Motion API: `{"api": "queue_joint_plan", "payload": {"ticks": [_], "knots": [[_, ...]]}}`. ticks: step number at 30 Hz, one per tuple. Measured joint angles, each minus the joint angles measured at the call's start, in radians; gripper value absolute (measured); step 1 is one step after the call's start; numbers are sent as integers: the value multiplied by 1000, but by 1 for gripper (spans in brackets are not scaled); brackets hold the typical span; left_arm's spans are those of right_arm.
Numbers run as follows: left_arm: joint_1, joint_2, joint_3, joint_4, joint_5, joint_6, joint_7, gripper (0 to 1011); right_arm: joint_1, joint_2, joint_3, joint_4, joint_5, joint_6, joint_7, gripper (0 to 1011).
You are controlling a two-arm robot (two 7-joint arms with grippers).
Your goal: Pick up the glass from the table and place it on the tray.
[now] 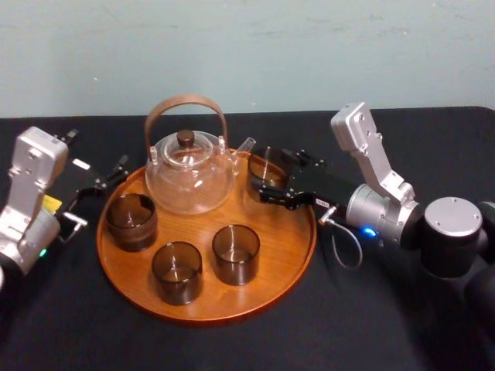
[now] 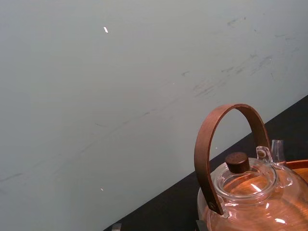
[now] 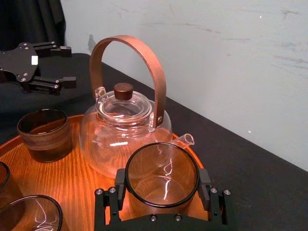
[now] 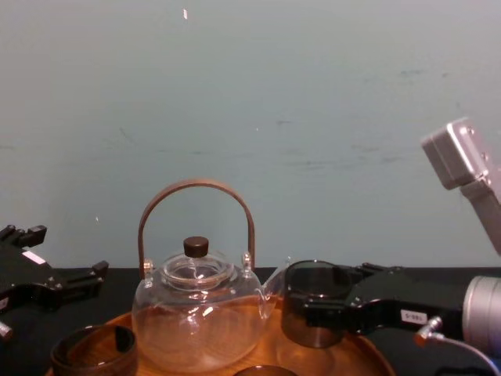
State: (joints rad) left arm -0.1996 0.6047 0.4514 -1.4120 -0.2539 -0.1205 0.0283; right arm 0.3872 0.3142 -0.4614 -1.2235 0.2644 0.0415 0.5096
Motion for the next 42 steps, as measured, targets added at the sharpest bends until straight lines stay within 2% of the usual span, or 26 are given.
{"api": "queue_joint_plan", "payload": {"ticks": [18, 39, 42], "knots": [[0, 0, 0, 0, 0, 0, 0, 1001, 25, -20, -27, 67, 5, -21, 9, 900], [0, 0, 0, 0, 0, 0, 0, 1001, 27, -22, -35, 78, -10, -22, -1, 900], [0, 0, 0, 0, 0, 0, 0, 1001, 27, -22, -35, 78, -9, -22, -1, 929]]}}
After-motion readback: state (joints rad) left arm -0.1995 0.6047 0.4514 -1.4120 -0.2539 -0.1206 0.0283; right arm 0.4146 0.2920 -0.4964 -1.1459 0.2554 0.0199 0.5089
